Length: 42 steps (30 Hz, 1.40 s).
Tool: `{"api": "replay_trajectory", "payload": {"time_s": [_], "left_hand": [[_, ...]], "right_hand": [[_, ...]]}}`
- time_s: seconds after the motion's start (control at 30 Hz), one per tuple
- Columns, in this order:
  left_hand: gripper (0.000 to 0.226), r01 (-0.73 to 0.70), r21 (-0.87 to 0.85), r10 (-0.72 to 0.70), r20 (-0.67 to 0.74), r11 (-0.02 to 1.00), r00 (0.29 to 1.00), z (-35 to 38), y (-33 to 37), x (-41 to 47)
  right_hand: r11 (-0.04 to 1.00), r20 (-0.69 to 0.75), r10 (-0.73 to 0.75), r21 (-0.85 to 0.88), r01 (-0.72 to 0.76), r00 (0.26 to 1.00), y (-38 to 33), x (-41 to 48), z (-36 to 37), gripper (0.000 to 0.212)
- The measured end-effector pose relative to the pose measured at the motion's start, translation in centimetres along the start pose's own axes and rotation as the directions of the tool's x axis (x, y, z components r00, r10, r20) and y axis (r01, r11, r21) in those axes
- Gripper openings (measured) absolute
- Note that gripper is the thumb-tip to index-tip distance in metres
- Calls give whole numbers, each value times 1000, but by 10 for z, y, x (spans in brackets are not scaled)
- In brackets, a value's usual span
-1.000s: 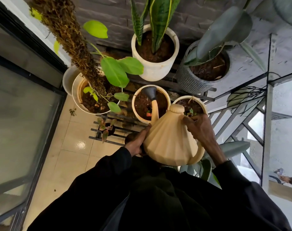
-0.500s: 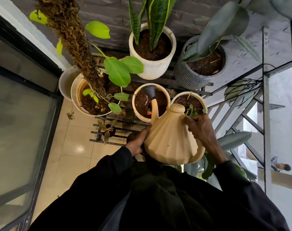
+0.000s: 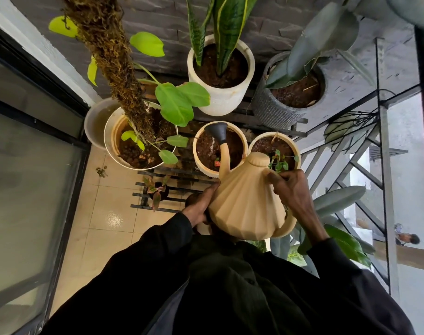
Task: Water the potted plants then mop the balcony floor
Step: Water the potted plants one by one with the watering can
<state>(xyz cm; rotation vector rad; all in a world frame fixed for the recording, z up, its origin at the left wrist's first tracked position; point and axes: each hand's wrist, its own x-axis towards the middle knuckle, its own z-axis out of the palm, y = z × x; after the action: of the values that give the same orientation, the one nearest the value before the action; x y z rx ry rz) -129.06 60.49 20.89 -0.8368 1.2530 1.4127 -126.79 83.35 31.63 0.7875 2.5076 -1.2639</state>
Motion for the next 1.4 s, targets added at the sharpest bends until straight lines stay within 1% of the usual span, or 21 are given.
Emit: {"api": "replay_trajectory", "payload": {"time_s": [0.1,0.13,0.17,0.27,0.3,0.5,0.57,0.67,0.8,0.9,1.03,1.1,1.2,1.27,1.3,1.33,1.4], "left_hand": [[76,-11,9,11,12,1000,1000,-3,1,-2],[79,-14,12,14,13,1000,1000,-3,1,-4],[79,-18,16,18,14,1000,1000,-5,0,-4],[69,-37,9,37,30,999,999,-6,4,-11],[68,-44,11,44,39,999,998,-7,4,-12],[74,-91,29,89,70,995,994,-15,3,-18],[77,-112,30,109,70,993,992,-17,1,-20],[72,-146,37,142,87,989,986,-22,-2,-23],[69,-192,40,188,95,981,978,-27,-3,-30],[53,-229,87,219,114,969,969,-30,-2,-38],[38,-276,96,265,118,956,957,-29,-2,-51],[34,-299,90,287,128,950,949,-29,-4,-56],[27,-334,89,320,141,938,937,-29,-9,-61],[23,-358,76,345,143,931,928,-30,-16,-62],[24,-367,71,355,145,927,924,-30,-19,-64],[27,-381,64,369,143,922,918,-31,-22,-66],[34,-399,58,390,130,915,912,-32,-31,-66]], "right_hand": [[1000,-44,-12,13,13,999,3,-8,4,77],[1000,-58,-14,17,15,998,4,-10,6,78],[1000,-71,-15,22,17,997,5,-13,8,75],[1000,-108,-18,19,20,994,6,-20,13,54],[999,-121,-25,17,27,992,6,-23,15,50],[997,-180,-39,57,50,983,14,-43,26,39],[996,-208,-49,66,63,977,18,-49,29,40],[995,-255,-54,63,72,966,20,-60,36,41],[991,-335,-76,75,108,939,20,-79,44,32],[984,-386,-82,115,136,919,22,-91,49,20],[974,-418,-102,142,176,903,25,-103,55,17],[963,-448,-132,152,221,884,26,-109,57,19],[947,-494,-142,185,264,858,27,-120,59,32],[937,-488,-131,223,269,863,29,-128,60,30],[936,-480,-130,230,268,868,32,-131,61,27],[932,-473,-137,235,275,870,35,-134,62,28],[927,-468,-138,250,281,873,44,-140,64,41]]}}
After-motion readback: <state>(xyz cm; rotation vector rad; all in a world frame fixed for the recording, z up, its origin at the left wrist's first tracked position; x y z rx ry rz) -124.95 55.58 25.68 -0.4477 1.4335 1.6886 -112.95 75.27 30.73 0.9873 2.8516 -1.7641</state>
